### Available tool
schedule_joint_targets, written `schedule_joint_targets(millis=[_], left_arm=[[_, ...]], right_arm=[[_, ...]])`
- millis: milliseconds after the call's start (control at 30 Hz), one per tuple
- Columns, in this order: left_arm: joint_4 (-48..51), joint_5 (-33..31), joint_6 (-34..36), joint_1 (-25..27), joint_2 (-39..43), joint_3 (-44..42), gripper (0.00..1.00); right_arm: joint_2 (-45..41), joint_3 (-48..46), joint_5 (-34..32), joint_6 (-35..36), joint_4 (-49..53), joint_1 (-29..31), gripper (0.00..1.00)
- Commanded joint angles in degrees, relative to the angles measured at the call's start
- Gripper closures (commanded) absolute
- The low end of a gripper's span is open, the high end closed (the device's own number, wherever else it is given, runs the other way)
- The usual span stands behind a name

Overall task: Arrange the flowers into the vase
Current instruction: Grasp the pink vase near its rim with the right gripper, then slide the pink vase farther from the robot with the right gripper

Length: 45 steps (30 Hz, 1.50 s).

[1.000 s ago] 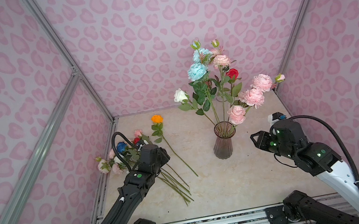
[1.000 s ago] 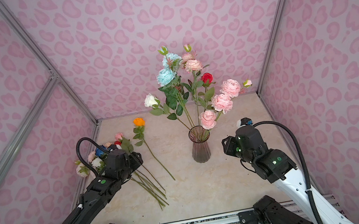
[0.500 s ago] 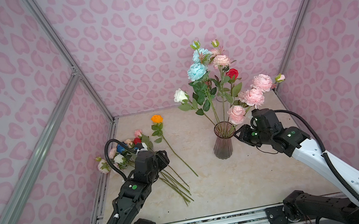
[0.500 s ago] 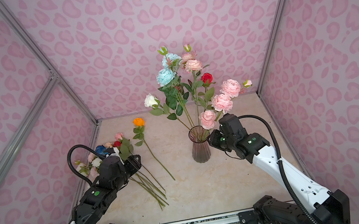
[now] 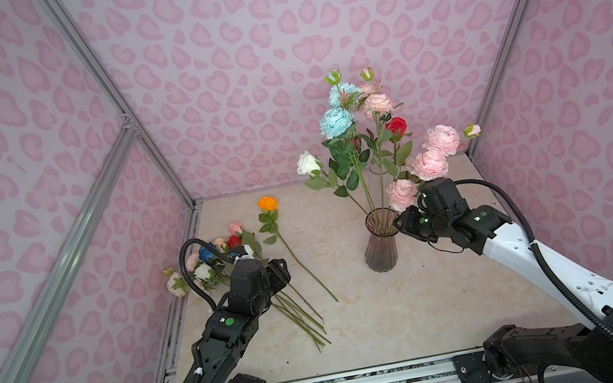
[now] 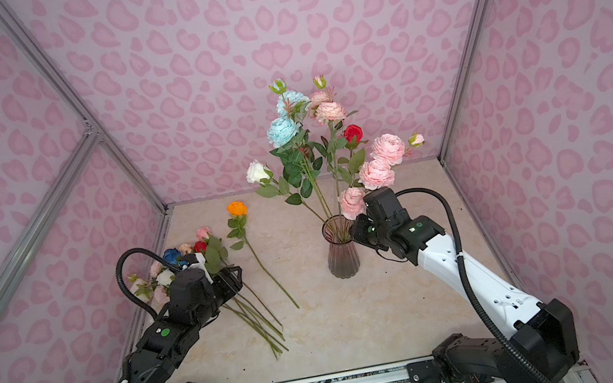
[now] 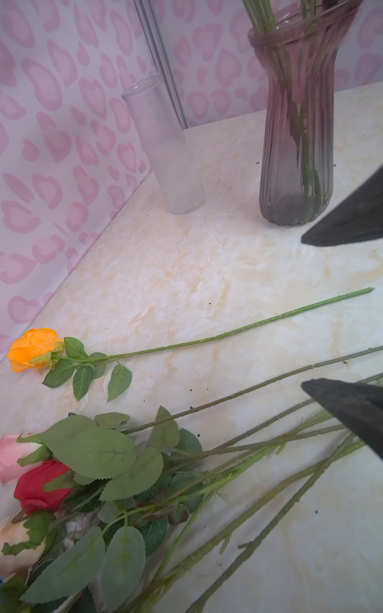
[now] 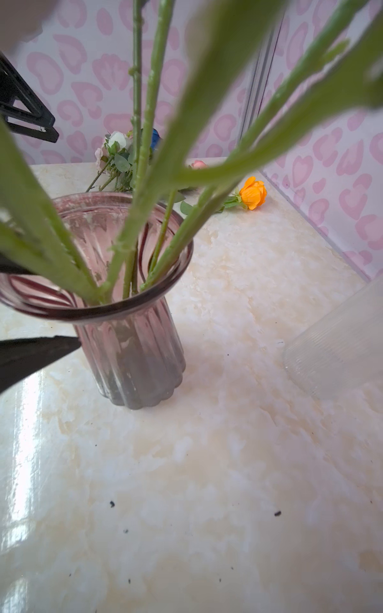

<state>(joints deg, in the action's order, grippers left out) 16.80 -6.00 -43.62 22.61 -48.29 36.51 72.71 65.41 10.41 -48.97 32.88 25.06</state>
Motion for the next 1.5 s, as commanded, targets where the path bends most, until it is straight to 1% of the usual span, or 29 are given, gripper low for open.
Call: schedule_joint_targets(millis=[0,233,433,667,800,933,1067,1233,1467], left_arm=[[-0.98,0.02,0.42,-0.01,0.48,0.02,0.35],[-0.76,-0.73,0.98,0.01,1.11,-0.21,0.35],[-0.72,-0.74,1.08,-0.02,1.02,-0.21,0.35],[-0.55,-1.11,1.30,0.03,1.82,-0.18,0.35],[-0.55,-1.30,1.34,-0.02,2.46,-0.28,0.35],[-0.21,-1.06,1.37,-0.02,2.68,-0.22,0.35],[-0.53,-0.76,1.25,-0.02,3.36,-0.57,0.36],[-0.32,-0.94,1.52,-0.02,3.83,-0.39,0.36],[-0.43,-0.86,1.53,-0.02,3.91,-0.19,0.36]], right_arm=[[1.73,1.14,-1.27,1.69,1.22,0.03,0.70],[4.15,1.19,-1.42,2.76,1.72,0.25,0.75],[6.11,3.35,-1.97,4.76,3.62,0.23,0.83],[8.69,5.83,-2.97,6.73,6.15,0.25,0.88],[9.05,6.75,-3.29,7.19,6.75,0.10,0.94],[8.83,7.66,-2.26,6.94,6.82,-0.48,1.00],[8.64,9.66,-1.81,7.39,7.41,-2.46,1.00],[8.00,10.71,-0.37,7.87,6.79,-6.51,1.00],[5.93,7.36,-0.07,8.50,2.71,-13.57,1.00]])
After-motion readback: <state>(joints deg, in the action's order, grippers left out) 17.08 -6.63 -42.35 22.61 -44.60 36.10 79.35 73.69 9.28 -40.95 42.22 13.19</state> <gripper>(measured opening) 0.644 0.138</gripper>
